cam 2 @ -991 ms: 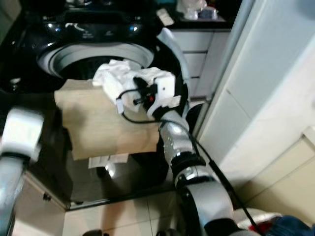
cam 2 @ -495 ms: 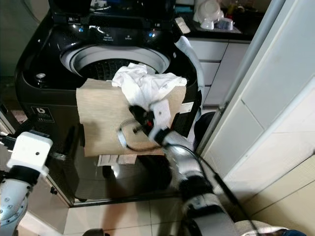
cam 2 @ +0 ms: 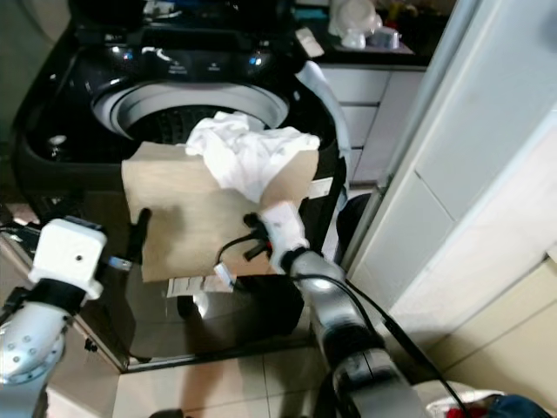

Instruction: Clothes washing

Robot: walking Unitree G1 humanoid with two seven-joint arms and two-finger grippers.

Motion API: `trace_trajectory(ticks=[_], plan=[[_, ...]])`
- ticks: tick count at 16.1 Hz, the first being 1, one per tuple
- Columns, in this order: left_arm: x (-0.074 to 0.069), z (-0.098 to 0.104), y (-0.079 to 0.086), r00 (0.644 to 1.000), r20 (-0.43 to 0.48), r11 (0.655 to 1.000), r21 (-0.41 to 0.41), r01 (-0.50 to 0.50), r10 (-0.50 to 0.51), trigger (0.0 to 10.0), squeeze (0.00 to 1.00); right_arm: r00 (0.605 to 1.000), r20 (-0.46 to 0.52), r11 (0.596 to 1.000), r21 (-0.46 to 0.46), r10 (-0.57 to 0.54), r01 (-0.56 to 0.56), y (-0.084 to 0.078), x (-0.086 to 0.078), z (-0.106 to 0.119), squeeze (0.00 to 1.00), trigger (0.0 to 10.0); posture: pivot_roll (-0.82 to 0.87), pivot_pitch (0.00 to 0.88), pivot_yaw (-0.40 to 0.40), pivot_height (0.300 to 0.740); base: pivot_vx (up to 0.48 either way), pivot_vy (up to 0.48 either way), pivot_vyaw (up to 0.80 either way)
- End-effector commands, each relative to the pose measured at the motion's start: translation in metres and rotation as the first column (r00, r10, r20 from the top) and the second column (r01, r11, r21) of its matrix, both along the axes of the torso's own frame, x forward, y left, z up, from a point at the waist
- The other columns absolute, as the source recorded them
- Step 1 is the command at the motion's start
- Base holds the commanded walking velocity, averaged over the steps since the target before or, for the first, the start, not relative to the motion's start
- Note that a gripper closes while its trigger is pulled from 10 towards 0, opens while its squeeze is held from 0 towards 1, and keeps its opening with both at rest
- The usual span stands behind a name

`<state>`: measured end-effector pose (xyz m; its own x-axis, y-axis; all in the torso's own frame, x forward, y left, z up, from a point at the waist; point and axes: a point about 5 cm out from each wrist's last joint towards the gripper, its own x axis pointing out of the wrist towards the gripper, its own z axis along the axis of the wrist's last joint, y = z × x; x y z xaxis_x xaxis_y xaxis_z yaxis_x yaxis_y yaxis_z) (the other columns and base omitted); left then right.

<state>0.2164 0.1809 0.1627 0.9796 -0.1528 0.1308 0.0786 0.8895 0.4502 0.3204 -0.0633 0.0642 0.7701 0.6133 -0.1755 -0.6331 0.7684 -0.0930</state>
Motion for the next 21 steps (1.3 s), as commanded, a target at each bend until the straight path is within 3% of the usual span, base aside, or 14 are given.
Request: trace_trajectory(ticks=[1, 2, 4, 7, 9, 11, 13, 15, 19, 20, 21], plan=[[0.001, 0.002, -0.004, 1.0, 0.002, 1.0, -0.004, 0.015, -0.015, 10.0, 0.0, 1.0, -0.002, 0.998, -0.067, -0.009, 0.009, -0.003, 0.003, -0.004, 0.0, 10.0, 0.16, 0.0, -0.049, 0.74, 0.0, 0.0, 0.0], [0.002, 0.004, -0.005, 1.0, 0.009, 1.0, -0.007, 0.015, -0.015, 10.0, 0.0, 0.998, -0.034, 0.99, -0.13, -0.055, 0.05, -0.007, 0.011, -0.005, 0.0, 10.0, 0.18, 0.001, -0.058, 0.74, 0.0, 0.0, 0.0], [0.001, 0.007, -0.004, 1.0, 0.023, 1.0, -0.01, -0.008, 0.008, 10.0, 0.0, 0.997, 0.012, 0.967, -0.244, -0.074, 0.074, -0.004, 0.029, 0.012, 0.0, 10.0, 0.2, 0.01, -0.078, 0.74, 0.0, 0.0, 0.0], [0.0, 0.01, -0.003, 0.999, 0.039, 0.999, -0.013, -0.031, 0.031, 10.0, 0.0, 0.991, 0.105, 0.951, -0.287, -0.088, 0.115, 0.007, 0.052, 0.048, 0.0, 10.0, 0.22, 0.013, -0.097, 0.74, 0.0, 0.0, 0.0], [0.002, 0.013, -0.004, 0.998, 0.049, 0.999, -0.015, -0.033, 0.034, 10.0, 0.0, 0.967, 0.237, 0.94, -0.3, -0.091, 0.162, 0.016, 0.064, 0.079, 0.0, 10.0, 0.22, 0.012, -0.101, 0.74, 0.0, 0.0, 0.0], [0.006, 0.016, -0.006, 0.997, 0.064, 0.999, -0.018, -0.036, 0.037, 10.0, 0.0, 0.915, 0.391, 0.962, -0.193, -0.103, 0.191, 0.035, 0.077, 0.134, 0.0, 10.0, 0.21, 0.009, -0.102, 0.74, 0.0, 0.0, 0.0], [0.01, 0.018, -0.008, 0.996, 0.077, 0.999, -0.022, -0.034, 0.035, 10.0, 0.0, 0.864, 0.496, 0.986, -0.08, -0.088, 0.146, 0.052, 0.078, 0.177, 0.0, 10.0, 0.2, 0.004, -0.097, 0.74, 0.0, 0.0, 0.0], [0.014, 0.018, -0.01, 0.997, 0.079, 0.999, -0.024, -0.02, 0.022, 10.0, 0.0, 0.813, 0.58, 0.995, -0.043, -0.053, 0.095, 0.064, 0.074, 0.204, 0.0, 10.0, 0.18, 0.0, -0.087, 0.74, 0.0, 0.0, 0.0], [0.025, 0.02, -0.016, 0.996, 0.091, 1.0, -0.028, 0.005, -0.003, 10.0, 0.0, 0.721, 0.693, 0.999, 0.05, -0.031, -0.005, 0.077, 0.065, 0.245, 0.0, 10.0, 0.14, 0.0, -0.072, 0.74, 0.0, 0.0, 0.0], [0.025, 0.02, -0.016, 0.996, 0.091, 1.0, -0.028, 0.005, -0.003, 10.0, 0.0, 0.721, 0.693, 0.999, 0.05, -0.031, -0.005, 0.077, 0.065, 0.245, 0.0, 10.0, 0.14, 0.0, -0.072, 0.74, 0.0, 0.0, 0.0], [0.027, 0.019, -0.017, 0.996, 0.093, 1.0, -0.03, 0.007, -0.004, 10.0, 0.0, 0.728, 0.685, 1.0, 0.029, -0.024, 0.006, 0.071, 0.066, 0.232, 0.0, 10.0, 0.13, 0.0, -0.075, 0.74, 0.0, 0.0, 0.0]])
